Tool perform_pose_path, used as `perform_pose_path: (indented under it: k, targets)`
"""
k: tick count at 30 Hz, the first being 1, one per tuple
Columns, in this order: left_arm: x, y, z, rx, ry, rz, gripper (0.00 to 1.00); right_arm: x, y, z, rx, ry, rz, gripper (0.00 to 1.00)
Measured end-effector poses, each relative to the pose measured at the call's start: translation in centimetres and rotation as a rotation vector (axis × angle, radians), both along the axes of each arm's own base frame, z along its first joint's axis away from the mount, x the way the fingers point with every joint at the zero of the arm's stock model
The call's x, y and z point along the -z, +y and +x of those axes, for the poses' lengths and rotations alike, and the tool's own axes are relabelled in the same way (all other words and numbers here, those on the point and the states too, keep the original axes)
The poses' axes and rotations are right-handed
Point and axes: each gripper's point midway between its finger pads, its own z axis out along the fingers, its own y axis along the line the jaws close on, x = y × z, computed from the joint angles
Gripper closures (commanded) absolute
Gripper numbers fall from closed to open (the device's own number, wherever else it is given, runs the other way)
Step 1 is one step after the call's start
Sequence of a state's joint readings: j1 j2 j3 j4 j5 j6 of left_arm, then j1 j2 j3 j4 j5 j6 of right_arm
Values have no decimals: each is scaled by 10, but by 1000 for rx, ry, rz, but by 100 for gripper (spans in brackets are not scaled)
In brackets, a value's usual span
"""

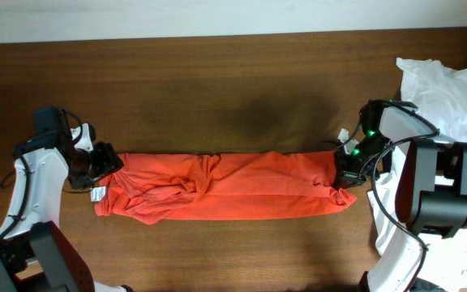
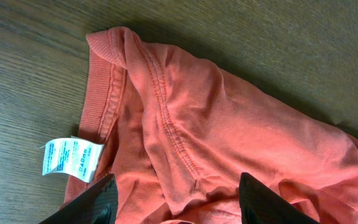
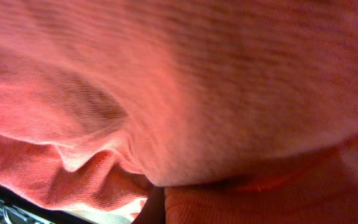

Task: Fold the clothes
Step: 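Fold the strip's right end leftward with the right gripper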

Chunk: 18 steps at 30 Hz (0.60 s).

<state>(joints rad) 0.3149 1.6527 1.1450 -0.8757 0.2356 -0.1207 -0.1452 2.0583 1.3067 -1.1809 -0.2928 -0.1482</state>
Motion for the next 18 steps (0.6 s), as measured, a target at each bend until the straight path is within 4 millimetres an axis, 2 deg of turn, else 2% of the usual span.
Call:
perform_pose_path:
  k: [3,4,7,8,10,14,18]
  targets:
    - [0,0,-1,0,5,-1,38,-6,-26,-8,55,81,-151,96]
    - [0,-1,-2,0,7,-2,38,-14,-44,-3,88,89,-217,96]
    - [2,-3,-9,0,36,-12,38,-40,-68,17,150,56,-296,96]
    - [2,-3,-9,0,39,-12,38,-52,-72,30,149,19,-318,96]
    - [2,-3,-10,0,41,-14,38,-59,-69,34,136,10,-334,96]
    - [2,-3,-10,0,41,-13,38,-60,-16,42,10,-17,-357,96]
    - [2,-3,-10,0,41,-13,37,-59,54,40,-141,-63,-368,96]
